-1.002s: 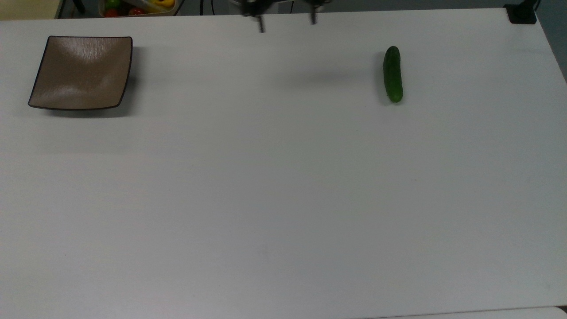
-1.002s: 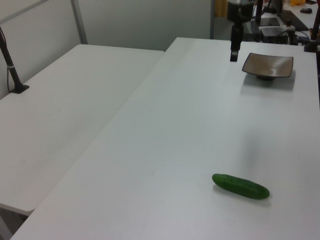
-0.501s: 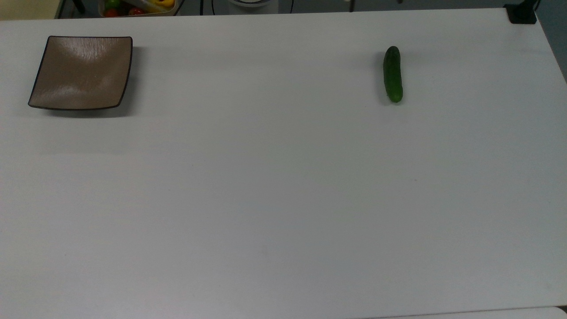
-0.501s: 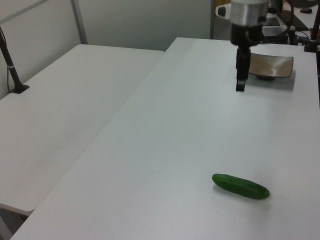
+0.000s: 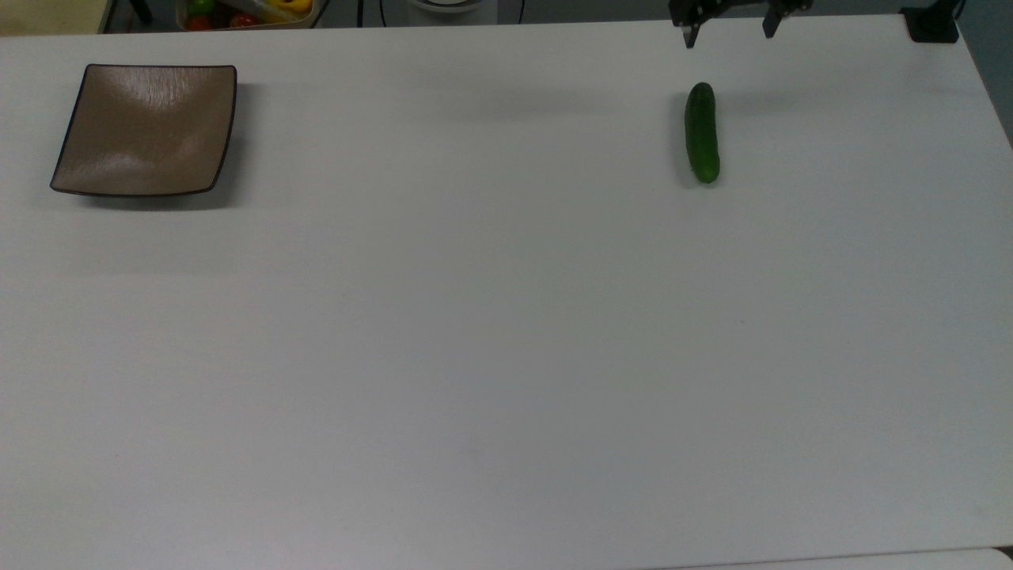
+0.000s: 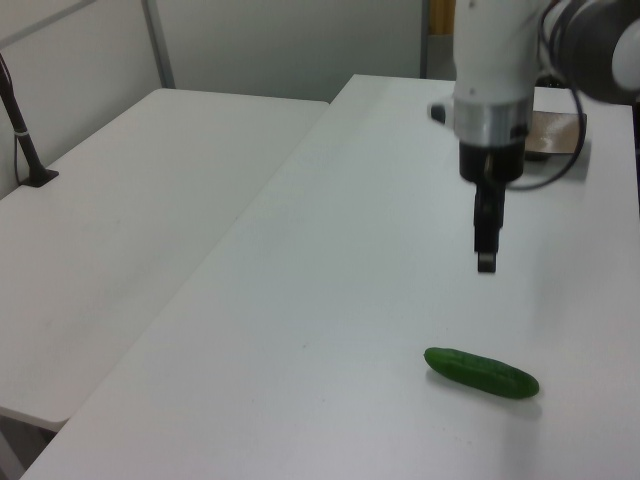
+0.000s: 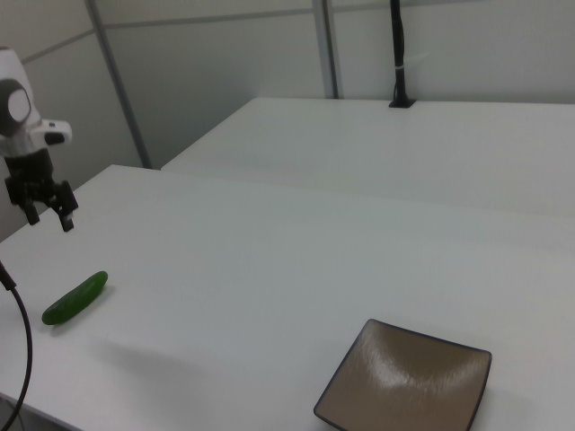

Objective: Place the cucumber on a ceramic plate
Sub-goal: 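Lower the gripper over the cucumber and close it around the middle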

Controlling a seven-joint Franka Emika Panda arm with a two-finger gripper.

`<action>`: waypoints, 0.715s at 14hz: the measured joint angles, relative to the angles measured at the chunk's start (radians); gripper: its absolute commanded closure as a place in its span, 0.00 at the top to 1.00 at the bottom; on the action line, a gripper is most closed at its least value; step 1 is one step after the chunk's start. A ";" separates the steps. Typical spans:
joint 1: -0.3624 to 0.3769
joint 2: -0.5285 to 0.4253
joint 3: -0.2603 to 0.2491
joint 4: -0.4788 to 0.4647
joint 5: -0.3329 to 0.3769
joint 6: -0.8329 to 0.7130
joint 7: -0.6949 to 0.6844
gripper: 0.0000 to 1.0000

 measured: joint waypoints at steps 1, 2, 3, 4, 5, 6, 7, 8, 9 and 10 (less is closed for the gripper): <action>0.007 0.023 0.000 -0.020 0.000 0.032 0.009 1.00; 0.010 0.037 0.000 -0.032 0.000 0.050 0.016 1.00; 0.013 0.060 0.001 -0.053 0.000 0.073 0.020 1.00; 0.017 0.075 0.001 -0.065 -0.001 0.085 0.020 1.00; 0.022 0.089 0.001 -0.078 -0.005 0.098 0.022 1.00; 0.030 0.109 0.001 -0.096 -0.016 0.125 0.039 1.00; 0.036 0.120 0.001 -0.107 -0.028 0.146 0.056 1.00; 0.042 0.131 0.001 -0.119 -0.046 0.170 0.083 1.00; 0.049 0.142 0.001 -0.130 -0.063 0.194 0.114 1.00; 0.054 0.157 0.001 -0.144 -0.081 0.230 0.154 1.00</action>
